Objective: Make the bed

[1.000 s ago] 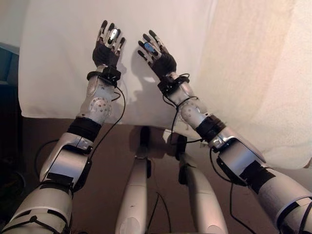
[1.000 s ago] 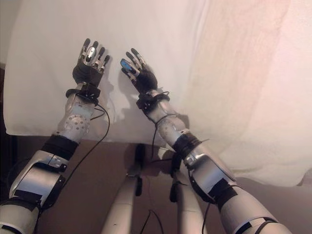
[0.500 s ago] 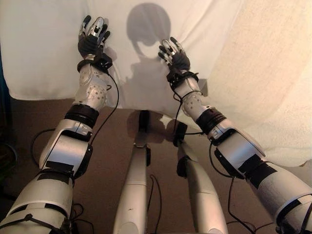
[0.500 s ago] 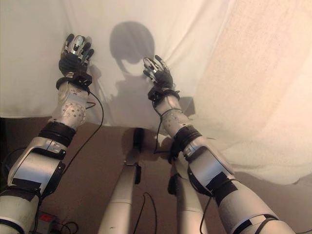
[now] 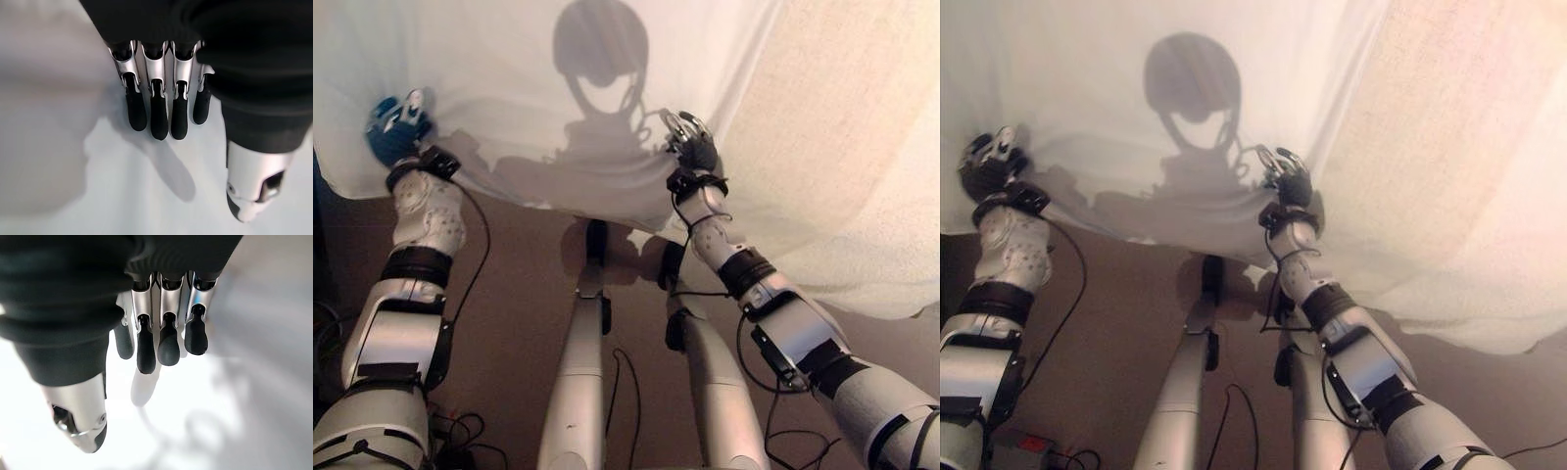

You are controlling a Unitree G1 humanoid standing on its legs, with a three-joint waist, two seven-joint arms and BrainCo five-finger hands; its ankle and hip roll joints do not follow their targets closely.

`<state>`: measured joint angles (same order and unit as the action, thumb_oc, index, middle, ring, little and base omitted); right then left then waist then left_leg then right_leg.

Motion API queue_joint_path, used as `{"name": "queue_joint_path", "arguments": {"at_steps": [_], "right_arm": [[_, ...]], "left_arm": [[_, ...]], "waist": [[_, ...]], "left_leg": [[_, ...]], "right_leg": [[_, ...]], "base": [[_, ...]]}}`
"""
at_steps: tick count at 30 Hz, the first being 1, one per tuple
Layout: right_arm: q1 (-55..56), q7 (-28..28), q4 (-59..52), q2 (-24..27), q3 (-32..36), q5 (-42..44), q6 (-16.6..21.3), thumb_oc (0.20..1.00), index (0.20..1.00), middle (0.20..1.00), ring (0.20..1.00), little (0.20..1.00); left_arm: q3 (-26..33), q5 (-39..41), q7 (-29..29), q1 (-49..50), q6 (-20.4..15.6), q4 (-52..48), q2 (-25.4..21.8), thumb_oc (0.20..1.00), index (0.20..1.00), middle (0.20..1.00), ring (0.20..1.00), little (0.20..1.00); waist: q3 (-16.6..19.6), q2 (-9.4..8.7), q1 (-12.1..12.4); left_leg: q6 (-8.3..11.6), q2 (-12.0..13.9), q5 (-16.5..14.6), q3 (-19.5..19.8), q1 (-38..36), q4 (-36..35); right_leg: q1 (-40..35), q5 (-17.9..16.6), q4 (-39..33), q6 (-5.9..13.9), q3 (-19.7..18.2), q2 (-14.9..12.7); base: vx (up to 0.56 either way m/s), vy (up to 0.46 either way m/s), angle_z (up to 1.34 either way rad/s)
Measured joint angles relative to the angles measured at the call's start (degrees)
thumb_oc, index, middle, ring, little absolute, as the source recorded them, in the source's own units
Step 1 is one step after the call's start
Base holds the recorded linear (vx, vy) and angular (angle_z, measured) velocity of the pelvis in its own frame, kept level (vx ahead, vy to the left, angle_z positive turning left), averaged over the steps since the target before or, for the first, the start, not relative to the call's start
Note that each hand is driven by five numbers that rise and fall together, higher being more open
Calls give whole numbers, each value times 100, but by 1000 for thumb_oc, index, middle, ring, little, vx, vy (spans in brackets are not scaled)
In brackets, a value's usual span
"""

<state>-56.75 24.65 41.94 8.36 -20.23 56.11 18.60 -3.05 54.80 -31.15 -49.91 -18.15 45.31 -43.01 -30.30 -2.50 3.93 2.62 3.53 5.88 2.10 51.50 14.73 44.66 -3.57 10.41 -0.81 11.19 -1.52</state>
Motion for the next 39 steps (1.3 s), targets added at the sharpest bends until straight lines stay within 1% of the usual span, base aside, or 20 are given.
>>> {"name": "queue_joint_path", "arguments": {"at_steps": [1, 6, 7, 8, 10, 12, 15, 16, 20, 23, 26, 29, 31, 32, 33, 34, 35, 36, 37, 39], "right_arm": [[290, 18, -217, 77, 139, -54, 4, 1000, 1000, 1000, 1000, 1000], [968, 194, -85, 296, 482, -161, -37, 1000, 1000, 1000, 1000, 1000], [1134, 201, -70, 328, 584, -165, -50, 1000, 1000, 1000, 1000, 1000], [1193, 211, -77, 367, 696, -168, -58, 1000, 1000, 1000, 1000, 1000], [1525, 216, 0, 456, 915, -214, -106, 1000, 1000, 1000, 1000, 1000], [1914, 259, 9, 546, 1361, -256, -107, 1000, 1000, 1000, 1000, 1000], [2335, 302, 139, 678, 1830, -268, -104, 1000, 1000, 1000, 1000, 1000], [2512, 376, 215, 772, 2026, -274, -104, 1000, 1000, 1000, 1000, 1000], [2914, 507, 436, 850, 2518, -460, -106, 1000, 1000, 1000, 1000, 1000], [3454, 618, 448, 879, 2713, -722, -150, 1000, 1000, 1000, 1000, 1000], [3804, 626, 444, 957, 2722, -1130, -323, 1000, 1000, 1000, 1000, 1000], [4208, 426, 427, 1339, 2709, -1677, -516, 1000, 1000, 1000, 1000, 1000], [4600, 101, 441, 1675, 2680, -2051, -674, 1000, 1000, 1000, 1000, 1000], [4916, -130, 500, 1867, 2709, -2263, -753, 1000, 1000, 1000, 1000, 1000], [5072, -253, 545, 1982, 2700, -2375, -782, 1000, 1000, 1000, 1000, 1000], [5378, -463, 558, 2160, 2678, -2651, -830, 1000, 1000, 1000, 1000, 1000], [5541, -589, 556, 2291, 2630, -2873, -889, 1000, 1000, 1000, 1000, 1000], [5675, -807, 572, 2467, 2573, -3285, -955, 1000, 1000, 1000, 1000, 1000], [5695, -1013, 724, 2612, 2367, -3678, -1023, 1000, 1000, 1000, 1000, 1000], [5725, -1190, 858, 2628, 2300, -4012, -1099, 1000, 1000, 1000, 1000, 1000]], "left_arm": [[273, -152, -87, 364, -18, -268, -65, 1000, 1000, 1000, 1000, 1000], [878, -233, -272, 1458, -126, -499, -58, 1000, 1000, 1000, 1000, 1000], [958, -236, -268, 1668, -136, -554, -41, 1000, 1000, 1000, 1000, 1000], [1121, -244, -263, 1944, -134, -720, 15, 1000, 1000, 1000, 1000, 1000], [1420, -264, -244, 2412, -125, -764, 169, 1000, 1000, 1000, 1000, 1000], [1751, -279, -246, 2911, -123, -770, 454, 1000, 1000, 1000, 1000, 1000], [1958, -281, -203, 3249, -112, -557, 573, 1000, 1000, 1000, 1000, 1000], [2109, -277, -202, 3330, -118, -540, 719, 1000, 1000, 1000, 1000, 1000], [2288, -261, -138, 3728, -122, -553, 1090, 1000, 1000, 1000, 1000, 1000], [2311, -227, -127, 4070, -126, -664, 1549, 1000, 1000, 1000, 1000, 1000], [2312, -369, -36, 4456, -125, -1082, 1730, 1000, 1000, 1000, 1000, 1000], [2271, -549, 233, 4718, -135, -1368, 1820, 1000, 1000, 1000, 1000, 1000], [2105, -711, 736, 4905, -114, -1603, 1810, 1000, 1000, 1000, 1000, 1000], [1925, -914, 1141, 5012, -80, -1537, 1787, 1000, 1000, 1000, 1000, 1000], [1755, -997, 1331, 5078, -40, -1505, 1766, 1000, 1000, 1000, 1000, 1000], [1587, -1183, 1650, 5190, 36, -1492, 1768, 1000, 1000, 1000, 1000, 1000], [1489, -1289, 1840, 5232, 86, -1468, 1766, 1000, 1000, 1000, 1000, 1000], [1376, -1415, 2123, 5280, 164, -1439, 1763, 1000, 1000, 1000, 1000, 1000], [1271, -1602, 2352, 5347, 237, -1289, 1769, 1000, 1000, 1000, 1000, 1000], [1063, -1798, 2573, 5416, 382, -967, 1778, 1000, 1000, 1000, 1000, 1000]], "waist": [[0, 0, -5], [-3, 5, 20], [-4, 7, 25], [-4, 8, 23], [-13, 33, 16], [-17, 58, 57], [-28, 112, 123], [-29, 179, 179], [-54, 327, 177], [-34, 504, 167], [-40, 579, 79], [10, 782, -19], [38, 963, -156], [162, 1125, -233], [275, 1213, -293], [512, 1314, -344], [615, 1346, -356], [685, 1370, -451], [727, 1377, -458], [979, 1253, -484]], "left_leg": [[-1, 4, 0, -57, -8, -6], [3, -26, -8, -226, -318, -115], [-35, -28, 24, -277, -367, -146], [2, -40, -7, -293, -432, -188], [-21, -66, 29, -359, -594, -232], [-44, -103, 42, -415, -860, -350], [-71, -128, 64, -496, -1032, -408], [-85, -137, 75, -521, -1103, -415], [-83, -174, 67, -664, -1483, -443], [-91, -196, 38, -824, -2063, -523], [-99, -209, 18, -928, -2617, -646], [-129, -173, 0, -963, -3215, -826], [-104, -159, 19, -948, -3700, -994], [-71, -139, 36, -855, -4009, -1122], [-45, -140, 29, -794, -4113, -1150], [29, -117, -29, -761, -4140, -1153], [90, -95, -73, -747, -4178, -1184], [208, -81, -159, -678, -4263, -1217], [255, -94, -155, -592, -4428, -1263], [288, -117, -163, -485, -4520, -1201]], "right_leg": [[8, 1, 9, 2, 2, -15], [-143, 36, 77, 29, -96, -79], [-150, 41, 117, 35, -99, -93], [-168, 88, 136, 76, -125, -113], [-268, 102, 168, 80, -133, -136], [-408, 152, 230, 85, -134, -198], [-462, 194, 363, 77, -135, -247], [-478, 217, 453, 59, -143, -280], [-678, 311, 688, 74, -237, -368], [-1062, 413, 817, 110, -325, -416], [-1443, 441, 856, 89, -415, -415], [-1908, 443, 842, 86, -397, -427], [-2323, 482, 855, 43, -338, -423], [-2655, 544, 826, 41, -232, -406], [-2785, 599, 785, 38, -202, -410], [-2819, 705, 835, 11, -142, -410], [-2833, 728, 833, 2, -119, -372], [-2878, 748, 819, -40, -116, -343], [-3013, 767, 777, -71, -138, -276], [-3035, 826, 791, -165, -125, -206]], "base": [[36, -8, -3], [-11, -1, -8], [-82, -2, -11], [-17, 7, -9], [-30, 4, -6], [-24, -8, -8], [-52, 1, -4], [-39, 4, 0], [-45, -16, -8], [-41, -26, -19], [-30, -40, -28], [-48, -173, -22], [-39, -259, 0], [-33, -141, 28], [-25, -147, 38], [-31, -135, 22], [-24, -247, 6], [-12, -175, -10], [-5, -162, -16], [-22, -112, -32]]}}
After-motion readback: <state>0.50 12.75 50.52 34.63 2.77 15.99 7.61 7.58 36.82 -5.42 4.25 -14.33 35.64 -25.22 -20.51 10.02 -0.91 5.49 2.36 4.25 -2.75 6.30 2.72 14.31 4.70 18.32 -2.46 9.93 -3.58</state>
